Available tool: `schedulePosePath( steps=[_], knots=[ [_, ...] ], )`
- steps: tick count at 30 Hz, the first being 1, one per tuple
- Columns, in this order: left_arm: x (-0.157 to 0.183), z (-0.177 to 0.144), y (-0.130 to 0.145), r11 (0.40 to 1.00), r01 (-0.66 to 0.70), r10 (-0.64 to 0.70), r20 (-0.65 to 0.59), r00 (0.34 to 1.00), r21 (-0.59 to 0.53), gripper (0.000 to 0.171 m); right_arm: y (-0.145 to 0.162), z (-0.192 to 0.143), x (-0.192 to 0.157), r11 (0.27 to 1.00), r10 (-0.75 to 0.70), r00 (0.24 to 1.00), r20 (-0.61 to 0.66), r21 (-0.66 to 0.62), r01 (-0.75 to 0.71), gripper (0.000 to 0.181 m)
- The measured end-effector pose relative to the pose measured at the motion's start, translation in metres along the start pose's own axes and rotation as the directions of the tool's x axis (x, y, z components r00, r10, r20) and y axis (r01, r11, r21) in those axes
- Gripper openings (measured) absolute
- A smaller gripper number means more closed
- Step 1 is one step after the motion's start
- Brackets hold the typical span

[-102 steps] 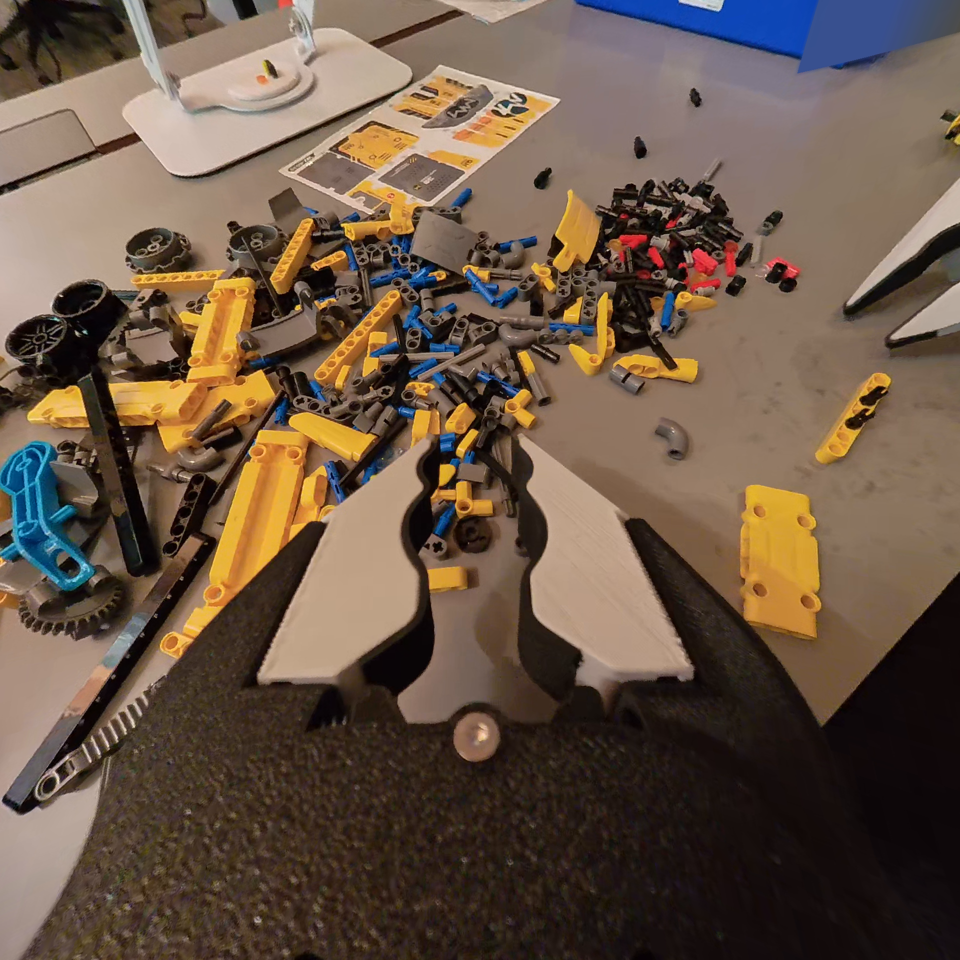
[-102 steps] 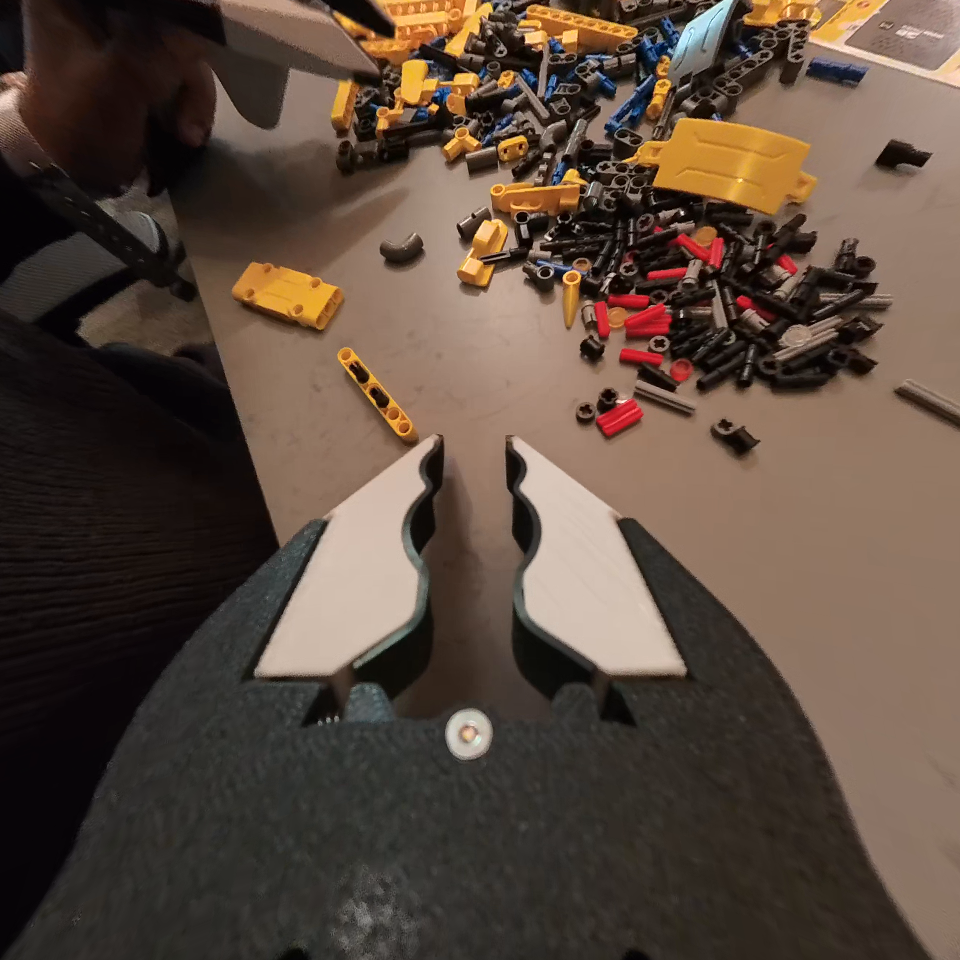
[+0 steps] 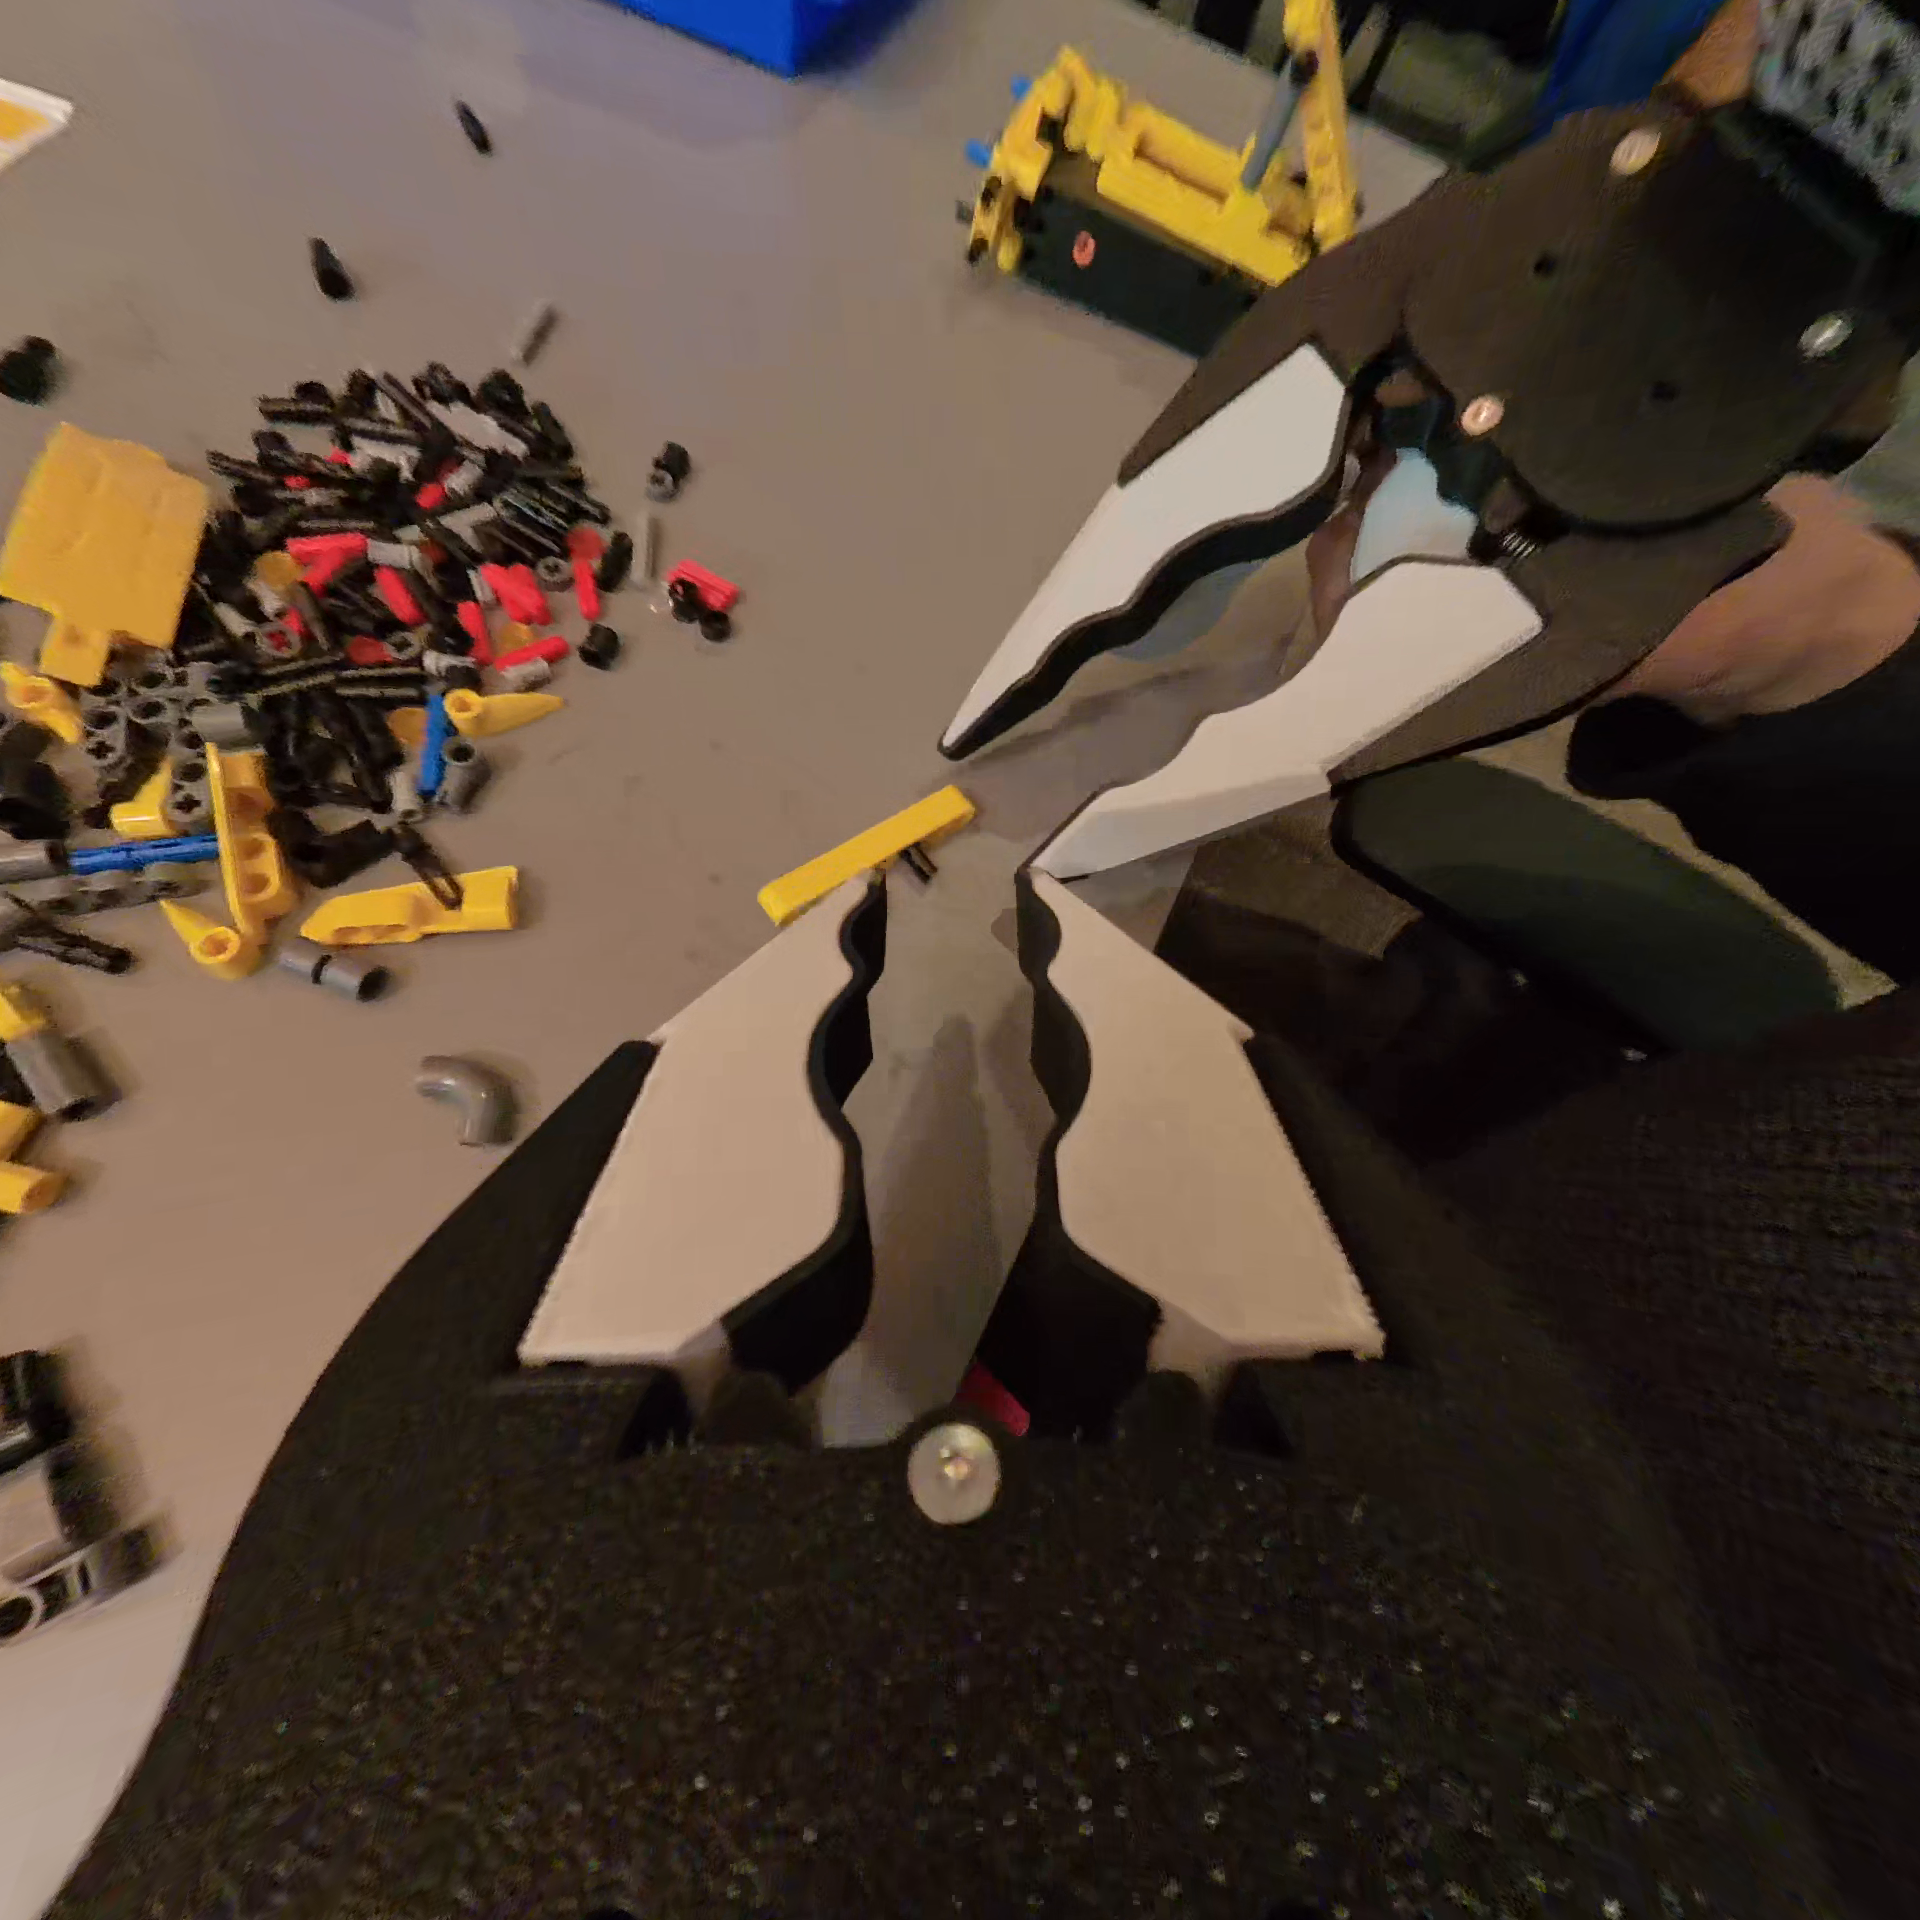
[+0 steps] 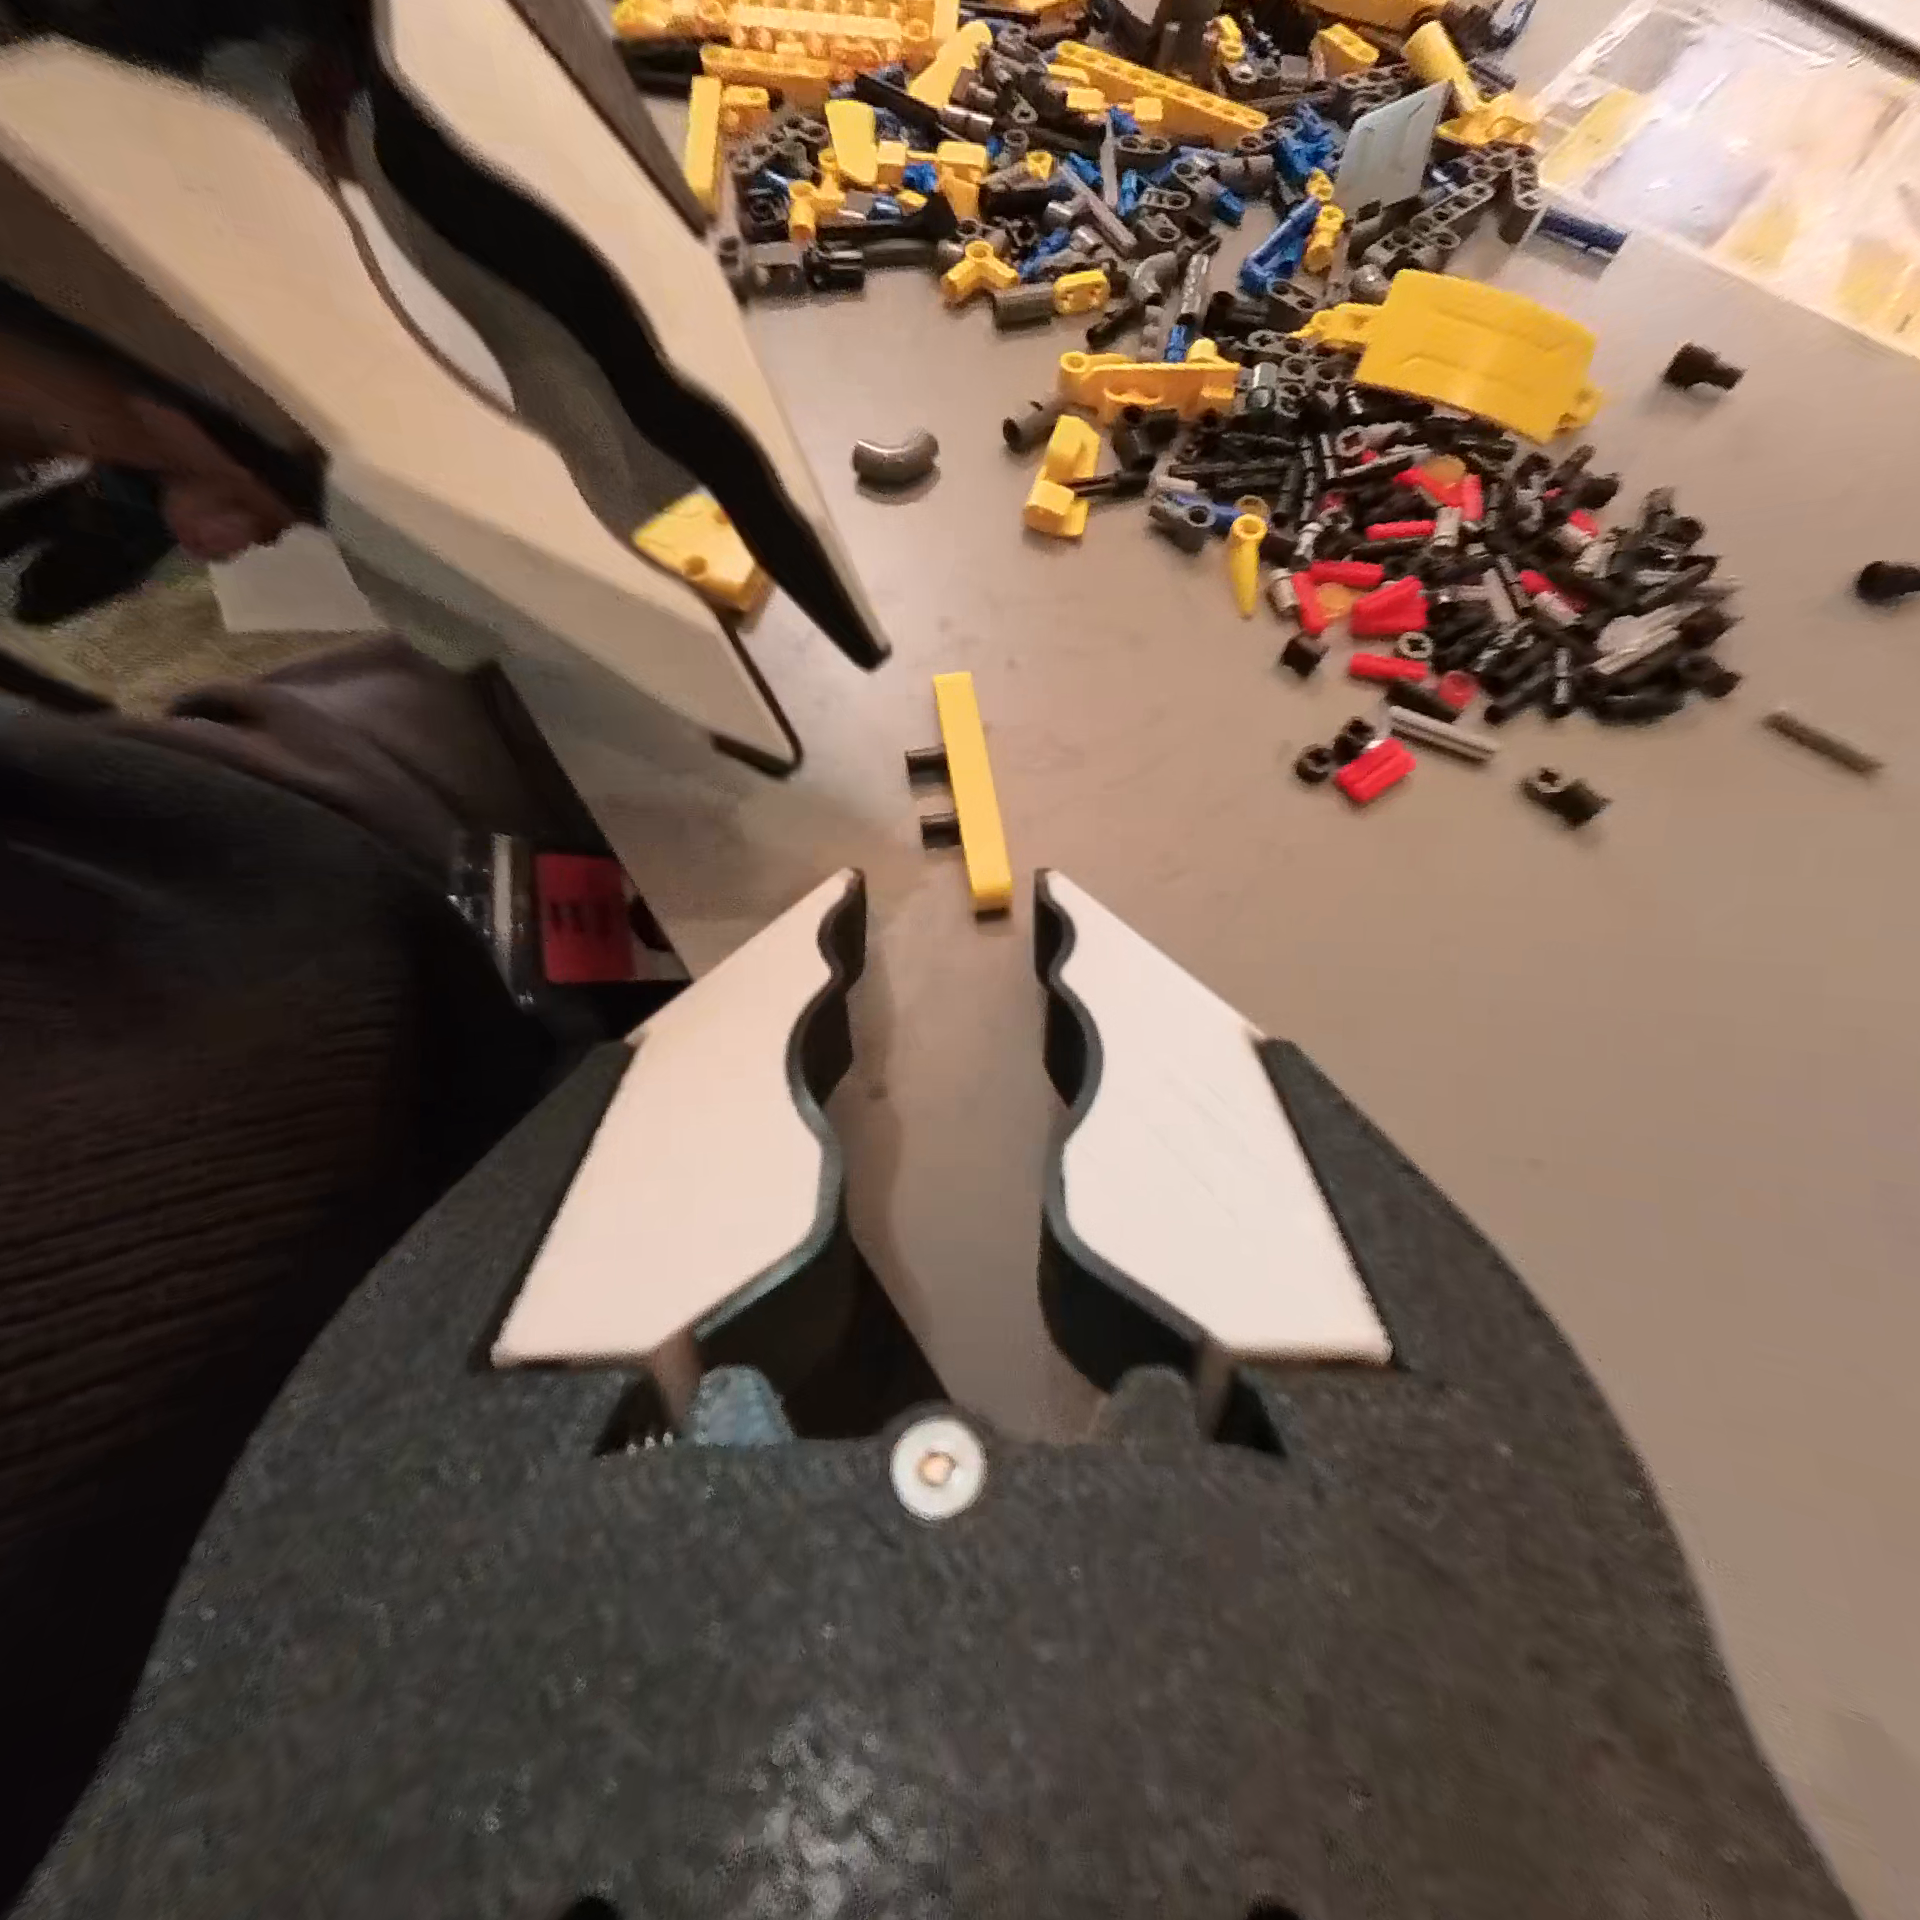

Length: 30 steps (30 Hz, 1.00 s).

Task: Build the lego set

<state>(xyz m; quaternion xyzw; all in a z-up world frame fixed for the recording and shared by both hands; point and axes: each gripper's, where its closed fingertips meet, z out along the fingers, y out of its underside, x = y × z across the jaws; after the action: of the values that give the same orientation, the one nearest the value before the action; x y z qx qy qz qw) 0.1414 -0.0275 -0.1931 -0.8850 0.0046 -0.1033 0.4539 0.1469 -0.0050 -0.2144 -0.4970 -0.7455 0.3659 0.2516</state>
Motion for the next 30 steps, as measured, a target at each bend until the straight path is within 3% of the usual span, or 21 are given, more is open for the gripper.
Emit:
schedulePosePath(
  steps=[6,11,18,22,26,30],
  knots=[
    [-0.004,0.007,0.011,0.997,-0.005,0.011,0.075,0.997,-0.081,0.024,0.001,0.009,-0.021,0.999,0.053,0.997,0.063,-0.003,-0.053,0.038],
    [-0.013,-0.004,0.008,0.997,0.052,-0.049,0.072,0.996,-0.049,0.024,-0.011,0.011,-0.038,0.997,0.048,0.99,0.131,0.055,-0.055,0.038],
    [-0.01,-0.004,0.012,0.998,0.042,-0.039,0.071,0.997,-0.053,0.024,-0.015,-0.006,0.029,0.998,0.04,0.997,-0.063,0.046,-0.037,0.036],
    [-0.007,-0.001,0.008,0.999,0.03,-0.028,0.055,0.998,-0.036,0.024,-0.031,0.001,0.084,0.999,0.043,0.987,-0.153,0.029,-0.039,0.014],
    [-0.004,-0.004,0.003,1.0,0.008,-0.007,0.053,0.999,-0.013,0.024,-0.041,0.021,0.107,0.997,0.08,0.996,-0.047,-0.004,-0.081,0.01],
    [0.015,-0.012,-0.012,0.996,0.041,-0.037,-0.055,0.998,0.074,0.025,-0.036,0.038,0.107,0.998,-0.012,1.0,0.019,-0.067,0.014,0.0]
  ],
)
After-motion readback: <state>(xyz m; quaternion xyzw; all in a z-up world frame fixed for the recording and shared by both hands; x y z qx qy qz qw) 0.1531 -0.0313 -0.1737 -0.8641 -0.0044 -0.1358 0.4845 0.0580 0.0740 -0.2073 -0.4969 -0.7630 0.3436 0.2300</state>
